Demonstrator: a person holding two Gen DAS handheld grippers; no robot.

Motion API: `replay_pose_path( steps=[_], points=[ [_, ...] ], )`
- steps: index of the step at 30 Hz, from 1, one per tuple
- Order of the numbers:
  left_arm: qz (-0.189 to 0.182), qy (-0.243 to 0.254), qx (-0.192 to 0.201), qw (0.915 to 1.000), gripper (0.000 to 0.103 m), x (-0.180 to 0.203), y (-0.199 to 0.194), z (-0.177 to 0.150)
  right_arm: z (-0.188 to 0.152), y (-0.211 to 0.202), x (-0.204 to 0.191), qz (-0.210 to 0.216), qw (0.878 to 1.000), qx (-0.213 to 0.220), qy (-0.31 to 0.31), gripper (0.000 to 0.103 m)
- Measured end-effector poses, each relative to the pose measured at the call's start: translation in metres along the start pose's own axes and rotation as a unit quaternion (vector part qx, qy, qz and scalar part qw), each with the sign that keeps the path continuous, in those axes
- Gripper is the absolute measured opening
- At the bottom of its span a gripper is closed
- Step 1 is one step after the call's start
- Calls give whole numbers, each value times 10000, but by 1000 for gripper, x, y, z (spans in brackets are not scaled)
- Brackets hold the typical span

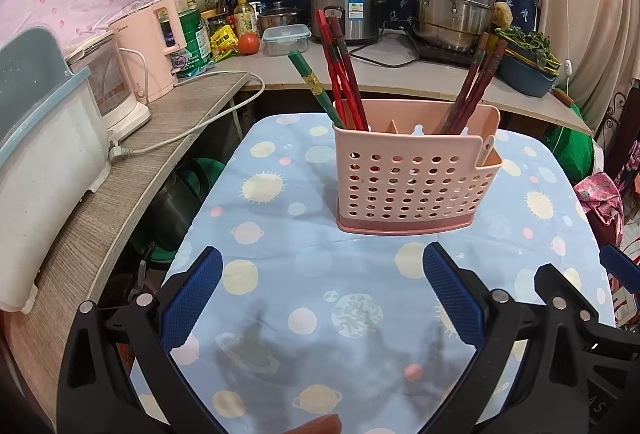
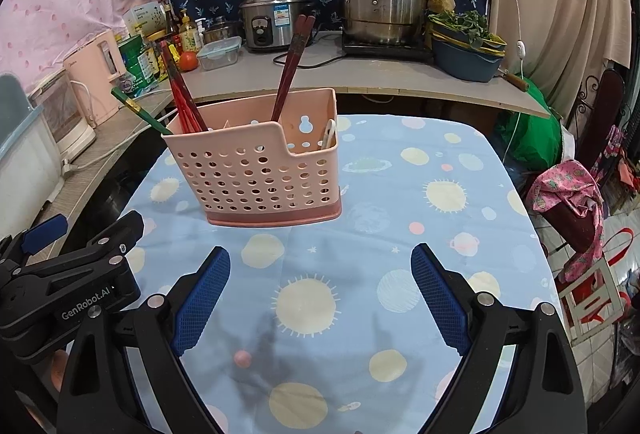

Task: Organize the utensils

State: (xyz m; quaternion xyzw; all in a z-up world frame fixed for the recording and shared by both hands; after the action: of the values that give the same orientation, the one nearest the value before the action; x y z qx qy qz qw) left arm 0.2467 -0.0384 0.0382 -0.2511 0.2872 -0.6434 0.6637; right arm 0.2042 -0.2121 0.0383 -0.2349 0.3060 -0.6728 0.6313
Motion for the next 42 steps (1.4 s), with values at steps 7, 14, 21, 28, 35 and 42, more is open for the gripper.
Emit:
replay_pose_path(
  steps=[7,14,21,28,35,42],
  points=[
    [65,-71,-41,9999,96,-5,4,0,0,2,-2,-3,10000,-14,-5,88],
    [98,-110,-46,9999,96,-9,5,0,0,3,-1,-8,10000,-19,13,88],
    [177,-151,-44,9997,96,-12,6,0,-1,5,2,-18,10000,-37,53,88],
    [244,-197,-47,9995,96,-16,6,-1,-3,6,6,-17,9999,-64,109,88],
    [239,-100,-39,9997,96,-12,5,-2,-3,6,6,-20,9999,-65,107,88],
    [217,-6,-35,9998,96,-8,4,-2,-3,5,6,-19,9999,-59,107,88]
  ],
)
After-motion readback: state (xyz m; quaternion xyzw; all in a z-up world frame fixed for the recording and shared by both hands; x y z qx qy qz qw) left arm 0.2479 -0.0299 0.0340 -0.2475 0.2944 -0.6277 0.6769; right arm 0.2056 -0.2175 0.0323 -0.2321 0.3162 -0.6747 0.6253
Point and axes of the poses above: each gripper's, at about its wrist camera, not at the fingertips, and y roughly the way its jaws point, x to its right, z to its top, the point moved 2 cm from there along y, roughly the way its jaws point, and after that the axes turned 1 degree about z, right-handed, at the moved point
